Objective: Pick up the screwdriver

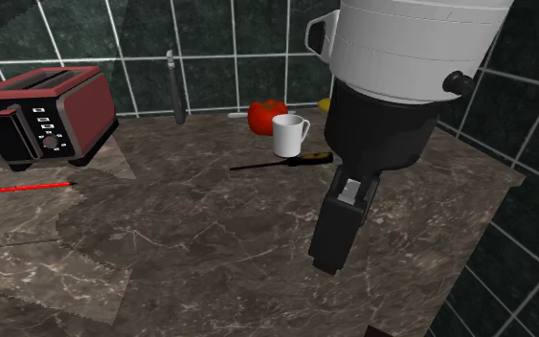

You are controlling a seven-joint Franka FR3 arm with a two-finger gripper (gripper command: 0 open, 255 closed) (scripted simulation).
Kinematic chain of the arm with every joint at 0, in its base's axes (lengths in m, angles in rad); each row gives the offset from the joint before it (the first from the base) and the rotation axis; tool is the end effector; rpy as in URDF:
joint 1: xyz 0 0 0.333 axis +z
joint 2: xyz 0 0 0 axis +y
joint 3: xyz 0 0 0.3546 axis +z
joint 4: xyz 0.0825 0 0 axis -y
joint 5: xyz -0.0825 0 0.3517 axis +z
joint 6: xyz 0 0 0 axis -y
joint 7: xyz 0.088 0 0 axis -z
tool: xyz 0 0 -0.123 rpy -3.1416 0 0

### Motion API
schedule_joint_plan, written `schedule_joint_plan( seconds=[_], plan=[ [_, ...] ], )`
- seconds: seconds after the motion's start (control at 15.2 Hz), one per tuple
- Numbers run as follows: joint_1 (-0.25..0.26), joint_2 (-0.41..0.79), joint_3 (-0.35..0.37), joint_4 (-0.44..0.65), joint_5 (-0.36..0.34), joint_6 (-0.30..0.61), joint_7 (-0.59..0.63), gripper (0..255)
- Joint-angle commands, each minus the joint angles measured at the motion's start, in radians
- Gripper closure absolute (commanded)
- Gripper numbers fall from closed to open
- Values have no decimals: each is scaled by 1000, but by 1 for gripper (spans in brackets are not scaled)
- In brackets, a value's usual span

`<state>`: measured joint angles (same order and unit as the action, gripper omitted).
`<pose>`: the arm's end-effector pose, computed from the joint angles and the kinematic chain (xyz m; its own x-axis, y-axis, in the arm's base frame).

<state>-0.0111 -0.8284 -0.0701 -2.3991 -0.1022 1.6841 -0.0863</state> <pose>0.2460 -0.0399 0.6031 0.9937 0.0338 0.1070 0.0274 -0.9978 0.0600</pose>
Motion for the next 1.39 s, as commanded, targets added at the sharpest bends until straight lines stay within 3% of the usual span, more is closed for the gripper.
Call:
schedule_joint_plan(
  seconds=[0.0,0.73,1.06,1.32],
  plan=[
    [0,0,0,0,0,0,0,0],
    [26,285,-289,143,-93,129,-433,0],
    [59,471,-411,271,-65,174,-642,0],
    [81,647,-501,401,4,195,-824,0]
  ],
)
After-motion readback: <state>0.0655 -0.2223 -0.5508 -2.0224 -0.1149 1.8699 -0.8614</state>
